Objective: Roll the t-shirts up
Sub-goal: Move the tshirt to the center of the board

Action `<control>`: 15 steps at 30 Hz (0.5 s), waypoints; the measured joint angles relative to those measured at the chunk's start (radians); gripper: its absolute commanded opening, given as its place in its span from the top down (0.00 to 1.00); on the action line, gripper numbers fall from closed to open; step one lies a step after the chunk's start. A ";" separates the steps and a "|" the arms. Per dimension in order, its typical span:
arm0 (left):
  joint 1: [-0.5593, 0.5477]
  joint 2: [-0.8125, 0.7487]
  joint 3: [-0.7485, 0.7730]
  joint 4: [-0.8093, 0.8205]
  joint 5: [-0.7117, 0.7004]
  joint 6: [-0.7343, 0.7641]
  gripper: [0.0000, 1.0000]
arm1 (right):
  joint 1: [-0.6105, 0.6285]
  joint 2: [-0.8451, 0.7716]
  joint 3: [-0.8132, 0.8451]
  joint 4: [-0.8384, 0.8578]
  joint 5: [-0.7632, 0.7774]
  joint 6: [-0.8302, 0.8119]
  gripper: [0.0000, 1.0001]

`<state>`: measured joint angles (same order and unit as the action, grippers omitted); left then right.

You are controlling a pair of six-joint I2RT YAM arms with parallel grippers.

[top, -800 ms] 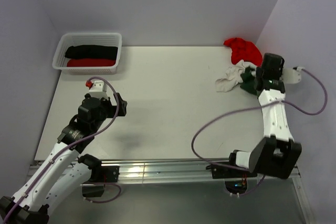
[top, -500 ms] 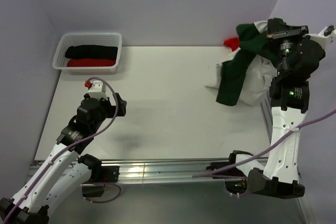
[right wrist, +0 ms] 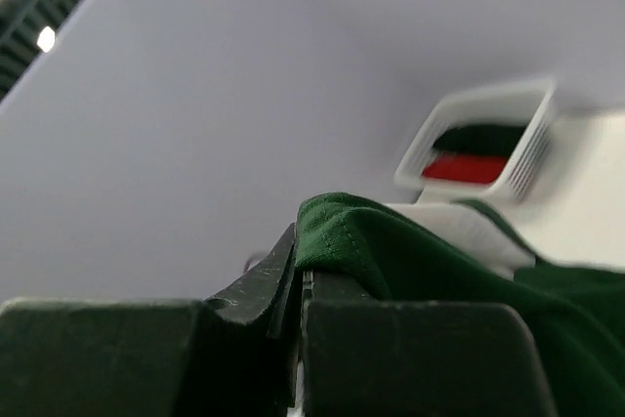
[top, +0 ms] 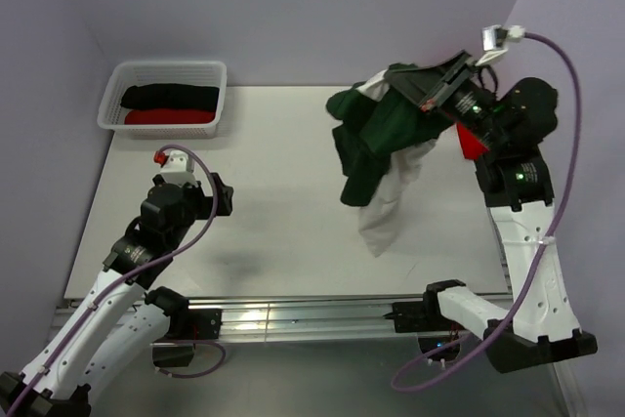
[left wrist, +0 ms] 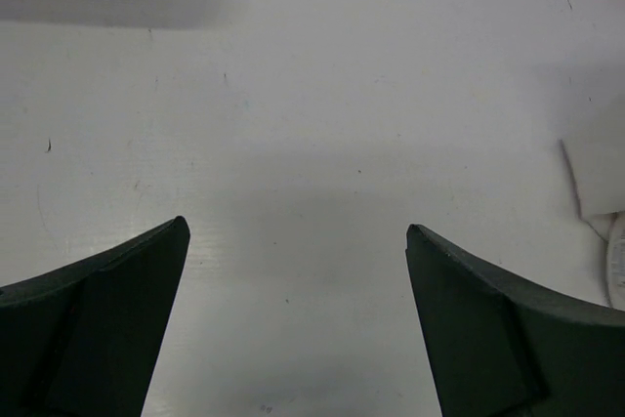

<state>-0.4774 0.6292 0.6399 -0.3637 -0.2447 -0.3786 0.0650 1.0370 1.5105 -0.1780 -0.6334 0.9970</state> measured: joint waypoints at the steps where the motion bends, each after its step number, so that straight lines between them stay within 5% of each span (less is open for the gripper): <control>1: 0.000 -0.002 0.000 0.000 -0.003 0.000 0.01 | 0.047 0.005 -0.022 0.001 0.000 -0.002 1.00; 8: 0.000 -0.047 0.000 0.000 -0.003 0.000 0.00 | 0.348 0.116 -0.038 -0.030 0.045 -0.047 1.00; 15: 0.000 -0.176 0.000 0.006 0.074 0.027 0.00 | 0.478 0.105 -0.039 -0.059 0.117 -0.087 1.00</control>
<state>-0.4778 0.4530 0.6399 -0.3580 -0.1711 -0.3515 0.5426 1.1416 1.4712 -0.2371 -0.5163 0.9100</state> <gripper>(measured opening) 0.995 0.010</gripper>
